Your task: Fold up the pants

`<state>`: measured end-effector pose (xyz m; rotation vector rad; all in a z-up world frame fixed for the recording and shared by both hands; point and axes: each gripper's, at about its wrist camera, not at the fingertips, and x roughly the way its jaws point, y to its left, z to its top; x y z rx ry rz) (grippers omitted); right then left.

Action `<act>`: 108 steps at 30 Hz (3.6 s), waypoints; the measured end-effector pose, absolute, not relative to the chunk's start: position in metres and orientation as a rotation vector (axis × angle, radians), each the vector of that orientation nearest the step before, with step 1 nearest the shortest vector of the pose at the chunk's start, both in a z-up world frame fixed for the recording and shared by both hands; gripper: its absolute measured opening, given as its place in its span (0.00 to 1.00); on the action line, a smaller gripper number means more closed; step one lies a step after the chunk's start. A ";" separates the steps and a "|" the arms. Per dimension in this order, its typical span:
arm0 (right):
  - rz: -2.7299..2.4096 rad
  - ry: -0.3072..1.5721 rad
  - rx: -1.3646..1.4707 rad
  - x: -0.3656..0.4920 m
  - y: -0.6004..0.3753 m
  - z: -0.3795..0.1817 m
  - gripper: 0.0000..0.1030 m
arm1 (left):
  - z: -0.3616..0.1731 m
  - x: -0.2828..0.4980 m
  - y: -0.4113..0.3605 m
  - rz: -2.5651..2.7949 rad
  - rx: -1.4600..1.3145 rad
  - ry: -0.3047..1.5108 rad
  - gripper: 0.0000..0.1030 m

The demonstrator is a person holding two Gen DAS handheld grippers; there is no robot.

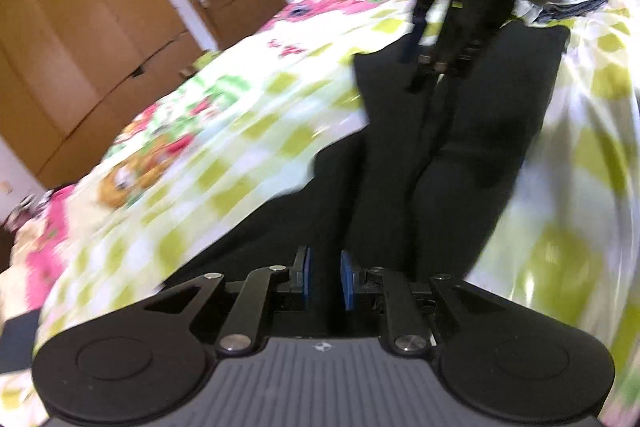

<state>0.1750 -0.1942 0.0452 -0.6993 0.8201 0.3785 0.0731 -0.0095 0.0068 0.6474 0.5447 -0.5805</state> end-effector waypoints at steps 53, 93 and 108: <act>0.182 0.833 -0.666 0.051 -0.340 -0.016 0.06 | -0.026 0.048 -0.146 -0.694 0.725 0.655 0.32; 0.135 0.752 -0.555 0.059 -0.394 0.014 0.02 | -0.041 0.057 -0.229 -0.621 0.709 0.564 0.33; 0.153 0.754 -0.717 0.072 -0.365 -0.029 0.30 | -0.007 0.078 -0.218 -0.623 0.553 0.583 0.24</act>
